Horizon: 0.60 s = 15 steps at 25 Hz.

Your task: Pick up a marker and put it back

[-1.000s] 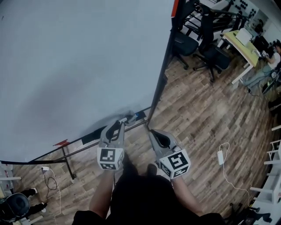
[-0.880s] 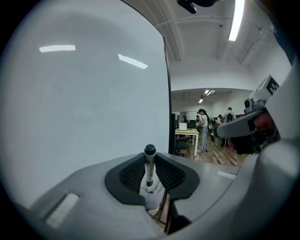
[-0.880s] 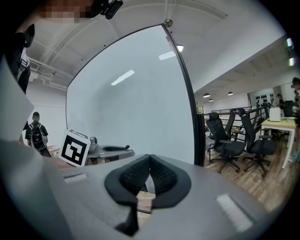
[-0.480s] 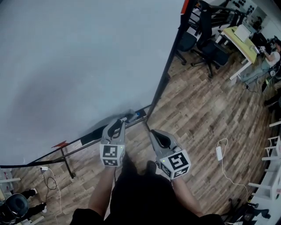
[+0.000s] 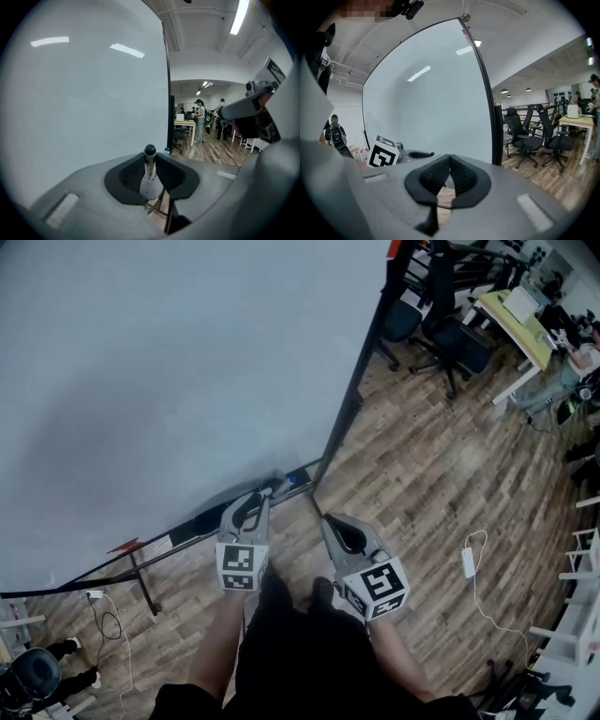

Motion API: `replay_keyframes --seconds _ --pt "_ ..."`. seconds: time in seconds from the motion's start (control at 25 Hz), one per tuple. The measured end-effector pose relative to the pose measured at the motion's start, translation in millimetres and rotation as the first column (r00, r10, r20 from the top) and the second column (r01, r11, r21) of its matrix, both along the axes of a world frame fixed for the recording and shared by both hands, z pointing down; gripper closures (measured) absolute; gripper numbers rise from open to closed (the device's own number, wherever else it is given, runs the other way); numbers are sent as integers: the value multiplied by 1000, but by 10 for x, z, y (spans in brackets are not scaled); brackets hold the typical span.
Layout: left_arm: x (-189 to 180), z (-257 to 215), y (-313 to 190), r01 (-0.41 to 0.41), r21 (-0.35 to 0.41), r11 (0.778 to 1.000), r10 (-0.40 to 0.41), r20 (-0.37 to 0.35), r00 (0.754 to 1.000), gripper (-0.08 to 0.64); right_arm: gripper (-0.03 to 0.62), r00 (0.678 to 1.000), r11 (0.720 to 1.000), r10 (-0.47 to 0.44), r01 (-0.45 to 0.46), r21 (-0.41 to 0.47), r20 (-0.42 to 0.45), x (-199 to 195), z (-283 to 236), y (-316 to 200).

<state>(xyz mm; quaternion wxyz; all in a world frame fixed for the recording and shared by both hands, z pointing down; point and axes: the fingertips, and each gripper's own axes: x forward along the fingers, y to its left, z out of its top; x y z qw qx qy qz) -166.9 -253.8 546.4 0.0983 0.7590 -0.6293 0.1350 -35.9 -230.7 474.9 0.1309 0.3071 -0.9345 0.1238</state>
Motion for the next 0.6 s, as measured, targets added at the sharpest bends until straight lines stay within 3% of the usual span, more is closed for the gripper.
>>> replay_keyframes --seconds 0.6 --pt "36 -68 57 17 -3 1000 -17 -3 1000 468 591 999 1000 -30 30 2 26 -10 -37 -41"
